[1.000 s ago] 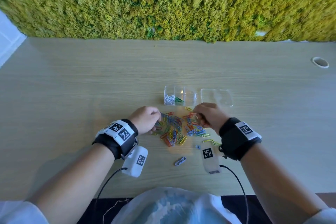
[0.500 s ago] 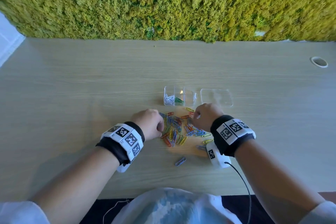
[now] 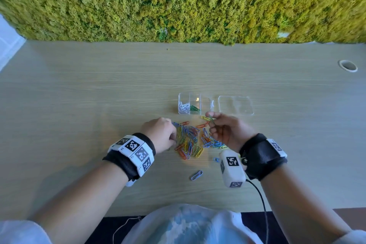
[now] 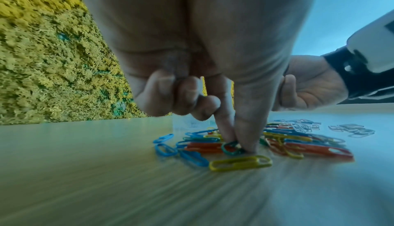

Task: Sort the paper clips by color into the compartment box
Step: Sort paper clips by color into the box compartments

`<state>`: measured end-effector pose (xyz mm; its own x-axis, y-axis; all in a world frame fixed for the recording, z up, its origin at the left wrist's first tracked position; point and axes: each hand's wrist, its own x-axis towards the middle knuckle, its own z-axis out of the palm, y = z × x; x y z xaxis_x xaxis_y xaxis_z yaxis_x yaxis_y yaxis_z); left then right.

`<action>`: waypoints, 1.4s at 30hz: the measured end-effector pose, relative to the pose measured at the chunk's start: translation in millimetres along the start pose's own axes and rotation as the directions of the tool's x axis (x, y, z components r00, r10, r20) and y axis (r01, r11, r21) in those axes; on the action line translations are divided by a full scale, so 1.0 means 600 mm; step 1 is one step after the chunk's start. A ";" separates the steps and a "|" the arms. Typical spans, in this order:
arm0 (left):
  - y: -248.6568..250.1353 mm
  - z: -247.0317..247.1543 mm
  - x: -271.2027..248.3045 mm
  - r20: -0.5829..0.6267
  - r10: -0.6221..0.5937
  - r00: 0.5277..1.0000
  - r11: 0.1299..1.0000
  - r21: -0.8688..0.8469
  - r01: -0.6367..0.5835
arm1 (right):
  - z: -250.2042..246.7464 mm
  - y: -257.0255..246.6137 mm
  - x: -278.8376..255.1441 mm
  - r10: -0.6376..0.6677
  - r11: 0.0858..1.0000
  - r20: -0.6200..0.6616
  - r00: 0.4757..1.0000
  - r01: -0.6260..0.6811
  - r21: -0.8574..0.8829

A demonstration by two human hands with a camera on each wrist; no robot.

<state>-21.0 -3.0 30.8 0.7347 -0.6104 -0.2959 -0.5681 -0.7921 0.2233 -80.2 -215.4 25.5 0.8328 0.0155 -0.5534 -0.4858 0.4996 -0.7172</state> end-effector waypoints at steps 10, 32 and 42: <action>-0.003 -0.003 0.002 -0.026 -0.126 0.992 0.882 -0.461 0.100 | 0.051 0.019 -0.007 -0.048 0.563 -0.014 0.999 0.016 -0.826; 0.043 0.003 0.023 0.022 -0.111 0.994 0.992 -0.064 0.112 | 0.070 0.043 -0.016 -0.088 -0.306 0.049 0.995 0.020 -0.952; 0.012 -0.006 0.020 0.242 -0.154 0.958 0.099 -0.961 0.259 | 0.053 0.019 -0.028 -0.084 -0.292 0.146 0.986 0.116 -0.949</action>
<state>-14.9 -16.0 32.4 0.7015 -0.4618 -0.5428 0.4904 -0.2399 0.8378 -91.3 -182.3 39.9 0.9006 0.0997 -0.4231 -0.0136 -0.9664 -0.2568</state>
